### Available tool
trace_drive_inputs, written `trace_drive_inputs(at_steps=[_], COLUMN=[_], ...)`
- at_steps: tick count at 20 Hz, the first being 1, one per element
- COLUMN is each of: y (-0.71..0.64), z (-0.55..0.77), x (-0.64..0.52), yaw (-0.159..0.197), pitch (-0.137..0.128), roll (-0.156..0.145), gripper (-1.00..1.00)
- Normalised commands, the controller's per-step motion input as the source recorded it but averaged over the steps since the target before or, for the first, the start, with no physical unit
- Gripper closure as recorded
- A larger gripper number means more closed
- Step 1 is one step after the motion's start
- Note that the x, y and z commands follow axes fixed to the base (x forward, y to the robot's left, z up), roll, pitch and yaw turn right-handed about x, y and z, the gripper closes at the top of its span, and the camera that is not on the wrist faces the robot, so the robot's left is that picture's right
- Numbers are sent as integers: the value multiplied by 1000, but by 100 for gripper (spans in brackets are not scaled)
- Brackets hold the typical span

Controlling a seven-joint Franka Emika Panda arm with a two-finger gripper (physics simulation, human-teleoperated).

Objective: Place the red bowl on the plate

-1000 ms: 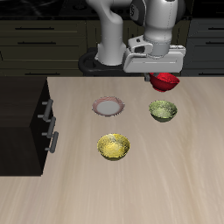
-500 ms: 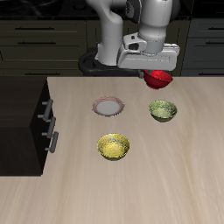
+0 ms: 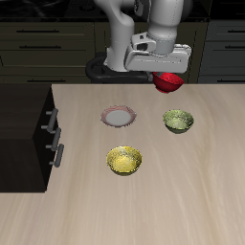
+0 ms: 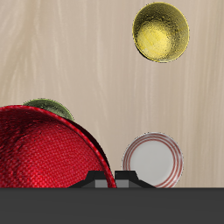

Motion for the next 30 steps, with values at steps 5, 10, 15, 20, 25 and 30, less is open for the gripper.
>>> trace_drive_inputs(at_steps=[5,10,15,20,25,30], y=[-83,35,35,17,-115,38], z=[-41,4,42,-77,8,-66], x=[-209,-181,-101,-42,-93,-67], yaw=[-10,-59,15,43,-8,-4], pitch=[-7,0,-23,-14,-2,13], roll=[-13,67,36,41,33,64], gripper=[100,100,100,100,100,100])
